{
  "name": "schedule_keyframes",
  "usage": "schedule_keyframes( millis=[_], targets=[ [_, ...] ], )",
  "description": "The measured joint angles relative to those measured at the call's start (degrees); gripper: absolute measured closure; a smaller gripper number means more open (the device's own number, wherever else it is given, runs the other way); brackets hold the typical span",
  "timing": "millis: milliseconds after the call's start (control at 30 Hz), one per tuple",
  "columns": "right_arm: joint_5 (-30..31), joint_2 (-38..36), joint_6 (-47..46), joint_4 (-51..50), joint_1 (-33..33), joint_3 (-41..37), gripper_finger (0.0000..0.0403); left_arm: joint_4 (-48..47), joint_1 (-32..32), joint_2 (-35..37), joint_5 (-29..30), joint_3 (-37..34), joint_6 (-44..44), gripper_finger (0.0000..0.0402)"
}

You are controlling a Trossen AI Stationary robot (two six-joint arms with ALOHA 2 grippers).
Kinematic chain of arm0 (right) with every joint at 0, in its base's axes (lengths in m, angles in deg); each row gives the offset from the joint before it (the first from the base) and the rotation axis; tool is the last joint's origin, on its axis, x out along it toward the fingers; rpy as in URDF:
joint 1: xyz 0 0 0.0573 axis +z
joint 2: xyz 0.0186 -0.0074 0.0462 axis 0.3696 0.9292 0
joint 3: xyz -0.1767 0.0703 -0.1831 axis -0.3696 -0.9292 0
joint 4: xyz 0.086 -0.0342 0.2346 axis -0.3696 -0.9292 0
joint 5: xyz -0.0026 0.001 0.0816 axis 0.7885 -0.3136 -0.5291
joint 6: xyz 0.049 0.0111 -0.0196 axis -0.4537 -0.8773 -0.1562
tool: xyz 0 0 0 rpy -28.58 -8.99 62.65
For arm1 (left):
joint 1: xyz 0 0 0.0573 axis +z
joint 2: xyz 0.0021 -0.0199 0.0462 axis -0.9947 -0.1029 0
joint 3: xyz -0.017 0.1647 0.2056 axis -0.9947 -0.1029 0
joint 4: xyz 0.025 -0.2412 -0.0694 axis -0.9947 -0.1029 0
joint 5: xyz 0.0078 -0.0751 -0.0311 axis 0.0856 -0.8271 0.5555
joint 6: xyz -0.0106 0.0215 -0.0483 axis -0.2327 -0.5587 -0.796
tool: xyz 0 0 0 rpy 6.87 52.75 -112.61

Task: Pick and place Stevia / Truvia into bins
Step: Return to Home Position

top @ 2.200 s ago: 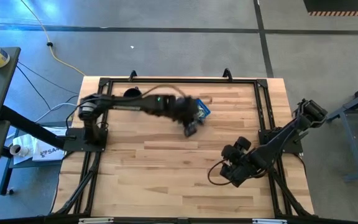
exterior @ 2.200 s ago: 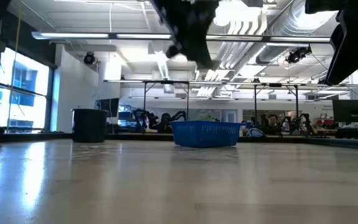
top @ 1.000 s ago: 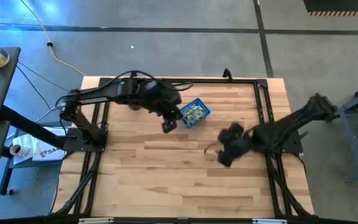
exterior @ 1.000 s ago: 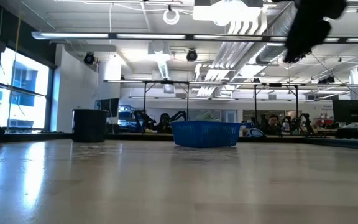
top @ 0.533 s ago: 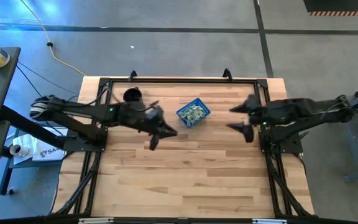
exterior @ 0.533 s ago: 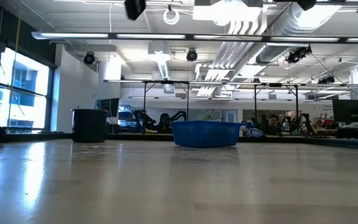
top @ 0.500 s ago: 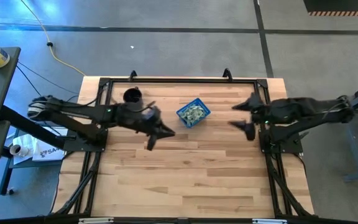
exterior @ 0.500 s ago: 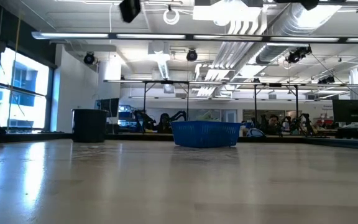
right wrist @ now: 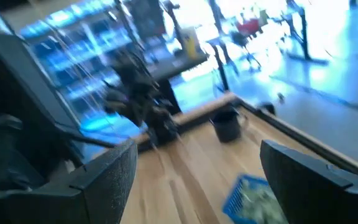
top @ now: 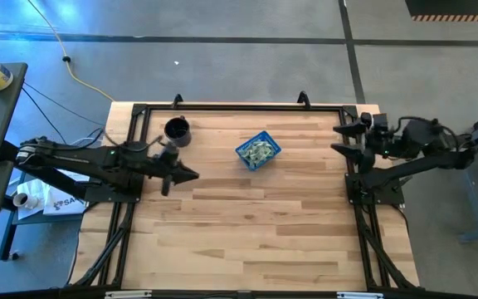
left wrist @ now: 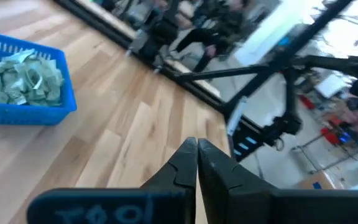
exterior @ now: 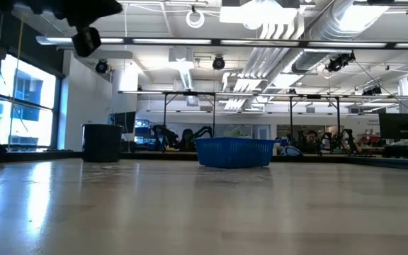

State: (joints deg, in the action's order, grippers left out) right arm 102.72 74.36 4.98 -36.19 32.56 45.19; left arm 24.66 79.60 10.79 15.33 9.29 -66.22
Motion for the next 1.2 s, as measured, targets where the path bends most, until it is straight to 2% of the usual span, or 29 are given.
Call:
schedule_keyframes(
  millis=[100,267,367,567,700,800,1000,1100,1200],
  targets=[
    [-2.63,-2.15,3.35,9.58,0.02,-4.87,0.0073,2.4,-0.04,7.0,-2.05,-4.66,1.97,0.0351],
    [-5.32,-4.89,6.3,29.45,0.03,-16.53,0.0073,0.87,-0.04,19.07,-4.11,-10.31,5.12,0.0353],
    [-5.28,-5.85,6.58,40.71,0.0,-24.16,0.0073,-2.8,-0.04,26.72,-4.51,-12.0,6.13,0.0352],
    [-4.21,-6.99,6.46,57.06,0.02,-35.72,0.0073,-16.39,-0.02,40.4,-5.54,-12.63,7.53,0.0352],
    [-3.65,-7.82,7.74,63.24,0.02,-40.58,0.0073,-24.24,-0.02,39.85,-5.65,-12.02,7.22,0.0353],
    [-4.36,-8.9,8.02,67.28,0.02,-44.55,0.0073,-22.68,-0.02,39.98,-2.98,-13.89,5.05,0.0352],
    [-6.13,-10.35,8.86,81.9,0.02,-54.34,0.0073,-17.02,-0.02,40.05,3.9,-20.01,3.96,0.0355],
    [-4.72,-10.76,9.24,79.44,-0.01,-55.13,0.0073,-17.1,0.01,39.95,8.81,-23.08,0.6,0.0355],
    [-4.4,-10.88,10.91,79.22,-0.34,-55.08,0.0073,-16.13,0.02,39.95,11.1,-24.53,0.29,0.0355]
  ],
)
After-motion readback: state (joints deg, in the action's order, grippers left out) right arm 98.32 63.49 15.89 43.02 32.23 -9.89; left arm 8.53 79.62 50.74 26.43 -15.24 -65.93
